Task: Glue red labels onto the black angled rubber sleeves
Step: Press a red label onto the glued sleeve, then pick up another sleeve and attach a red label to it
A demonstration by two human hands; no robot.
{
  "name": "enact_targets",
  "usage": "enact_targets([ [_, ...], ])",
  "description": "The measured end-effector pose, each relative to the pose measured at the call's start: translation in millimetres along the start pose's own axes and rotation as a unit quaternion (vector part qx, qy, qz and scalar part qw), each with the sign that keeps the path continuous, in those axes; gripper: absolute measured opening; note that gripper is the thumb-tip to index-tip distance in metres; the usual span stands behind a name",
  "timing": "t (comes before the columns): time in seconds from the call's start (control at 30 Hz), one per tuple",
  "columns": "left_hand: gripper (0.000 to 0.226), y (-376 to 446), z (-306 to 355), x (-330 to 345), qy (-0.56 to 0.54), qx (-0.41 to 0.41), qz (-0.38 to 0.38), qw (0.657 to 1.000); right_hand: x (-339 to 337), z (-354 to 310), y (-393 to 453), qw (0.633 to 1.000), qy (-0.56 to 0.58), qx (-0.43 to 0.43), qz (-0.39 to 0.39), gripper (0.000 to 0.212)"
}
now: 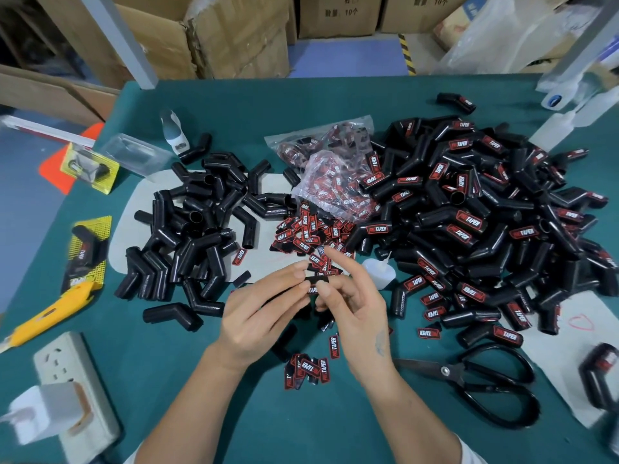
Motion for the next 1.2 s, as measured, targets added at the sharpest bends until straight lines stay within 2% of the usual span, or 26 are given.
enact_targets([
  [0.07, 0.038, 0, 2, -3, -0.008, -0.003, -0.003, 1.000, -5, -13, -7, 0.998, -0.035, -0.035, 0.039, 0.029],
  [0.13, 0.046, 1, -2, -10, -0.026, -0.037, 0.022, 0.999, -10, -43, -14, 0.985, -0.089, -0.130, 0.073, 0.023],
  [0.2, 0.046, 2, -12, -17, -0.016, -0.088, 0.059, 0.994, -24, -83, -22, 0.947, -0.142, -0.266, 0.111, 0.026],
  [0.27, 0.042, 2, -26, -17, 0.018, -0.136, 0.066, 0.988, -51, -110, -19, 0.912, -0.173, -0.329, 0.172, 0.028],
  [0.33, 0.037, 1, -37, -11, 0.032, -0.175, 0.044, 0.983, -91, -119, 2, 0.919, -0.128, -0.296, 0.228, 0.022],
  [0.4, 0.034, -2, -41, -1, 0.040, -0.199, 0.008, 0.979, -133, -116, 32, 0.931, -0.067, -0.218, 0.285, 0.018],
  [0.47, 0.034, -5, -42, 9, 0.047, -0.203, -0.023, 0.978, -164, -111, 59, 0.927, -0.072, -0.164, 0.330, 0.015],
  [0.53, 0.033, -8, -42, 15, 0.048, -0.201, -0.045, 0.977, -183, -107, 82, 0.922, -0.119, -0.136, 0.343, 0.011],
  [0.67, 0.034, -14, -48, 25, 0.059, -0.209, -0.084, 0.972, -199, -107, 97, 0.897, -0.244, -0.123, 0.346, 0.011],
  [0.77, 0.037, -10, -50, 23, 0.094, -0.206, -0.092, 0.970, -182, -122, 68, 0.875, -0.283, -0.185, 0.346, 0.018],
  [0.87, 0.032, 2, -64, -2, 0.199, -0.196, -0.065, 0.958, -133, -132, 26, 0.873, -0.290, -0.295, 0.260, 0.017],
  [0.97, 0.032, 9, -89, -39, 0.338, -0.232, -0.051, 0.911, -82, -116, -6, 0.850, -0.350, -0.362, 0.153, 0.017],
  [1.03, 0.035, 7, -104, -58, 0.402, -0.265, -0.069, 0.874, -76, -94, -6, 0.868, -0.354, -0.318, 0.140, 0.032],
  [1.1, 0.032, 3, -115, -65, 0.436, -0.285, -0.103, 0.847, -85, -69, 4, 0.904, -0.337, -0.224, 0.138, 0.052],
  [1.2, 0.027, -2, -119, -65, 0.455, -0.288, -0.134, 0.832, -94, -34, 17, 0.929, -0.343, -0.087, 0.103, 0.083],
])
Point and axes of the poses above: each hand's wrist, its own y-axis towards the middle knuckle, its own x-axis out of the palm, z = x × y, the point moved 10 cm from there along y, towards the middle knuckle, and after that the axes turned 7 degrees about z, right-handed, at the moved point
